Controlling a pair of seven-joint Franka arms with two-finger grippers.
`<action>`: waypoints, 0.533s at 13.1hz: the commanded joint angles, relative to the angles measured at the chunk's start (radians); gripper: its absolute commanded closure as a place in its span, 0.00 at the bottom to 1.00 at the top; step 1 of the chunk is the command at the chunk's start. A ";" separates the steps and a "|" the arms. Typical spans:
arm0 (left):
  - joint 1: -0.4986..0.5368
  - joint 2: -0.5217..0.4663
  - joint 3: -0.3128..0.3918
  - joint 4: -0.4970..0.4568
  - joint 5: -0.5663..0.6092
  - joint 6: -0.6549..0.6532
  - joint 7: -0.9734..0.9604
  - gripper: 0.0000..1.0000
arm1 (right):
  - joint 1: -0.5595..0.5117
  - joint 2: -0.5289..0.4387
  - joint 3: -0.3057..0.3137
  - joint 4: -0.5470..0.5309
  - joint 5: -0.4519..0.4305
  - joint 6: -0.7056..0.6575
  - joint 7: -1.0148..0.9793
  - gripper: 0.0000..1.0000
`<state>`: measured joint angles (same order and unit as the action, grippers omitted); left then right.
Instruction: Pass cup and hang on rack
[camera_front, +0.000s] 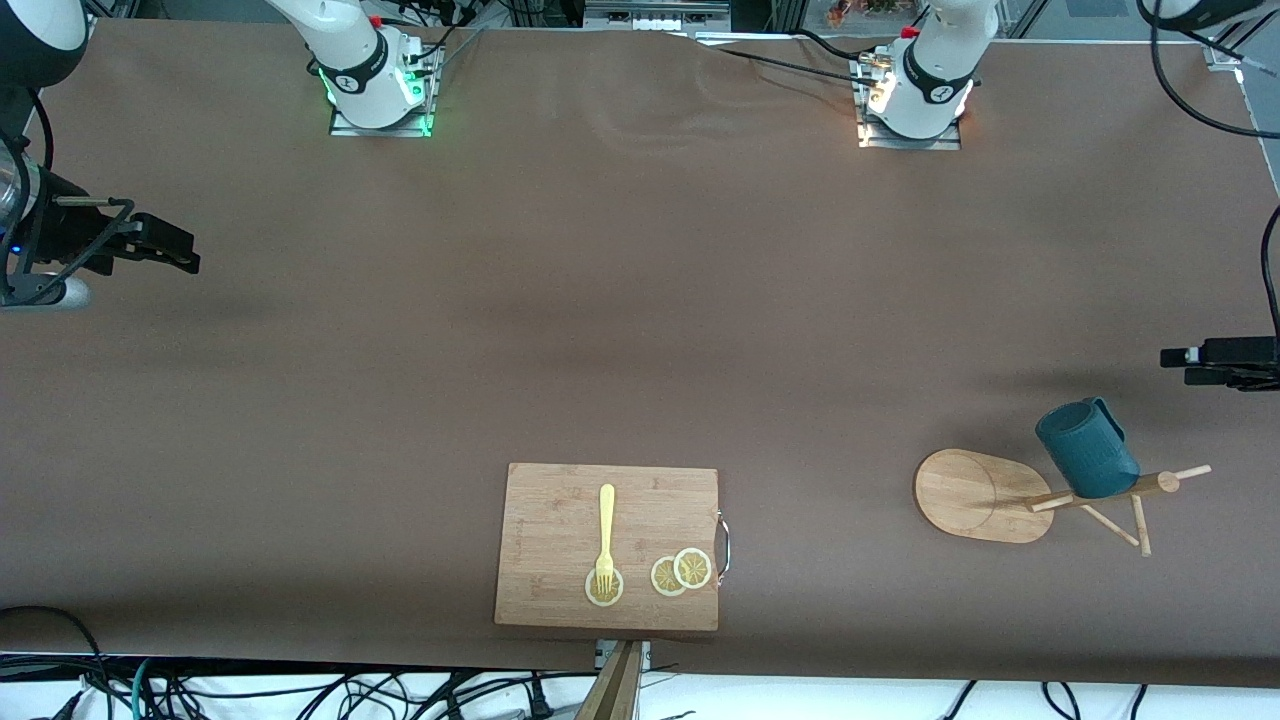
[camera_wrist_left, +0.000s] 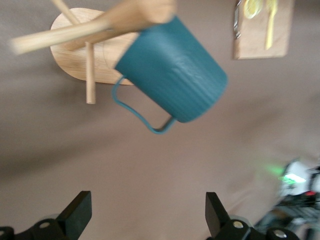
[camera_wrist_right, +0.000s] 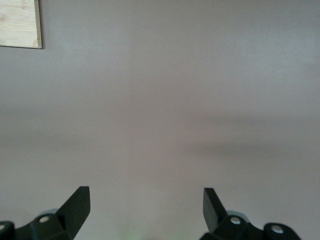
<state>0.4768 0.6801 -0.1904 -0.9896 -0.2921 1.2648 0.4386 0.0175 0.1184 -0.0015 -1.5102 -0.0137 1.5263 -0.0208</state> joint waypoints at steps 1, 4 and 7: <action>-0.139 -0.083 0.023 -0.018 0.160 0.010 -0.059 0.00 | -0.010 -0.008 0.009 0.011 0.000 0.006 -0.016 0.00; -0.295 -0.137 0.019 -0.020 0.318 0.050 -0.150 0.00 | -0.011 -0.017 -0.008 0.008 0.000 -0.014 -0.014 0.00; -0.395 -0.175 0.016 -0.021 0.465 0.082 -0.163 0.00 | -0.011 -0.029 -0.015 -0.001 0.000 -0.044 -0.016 0.00</action>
<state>0.1127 0.5442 -0.1872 -0.9903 0.1063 1.3276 0.2788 0.0155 0.1090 -0.0198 -1.5057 -0.0138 1.5020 -0.0208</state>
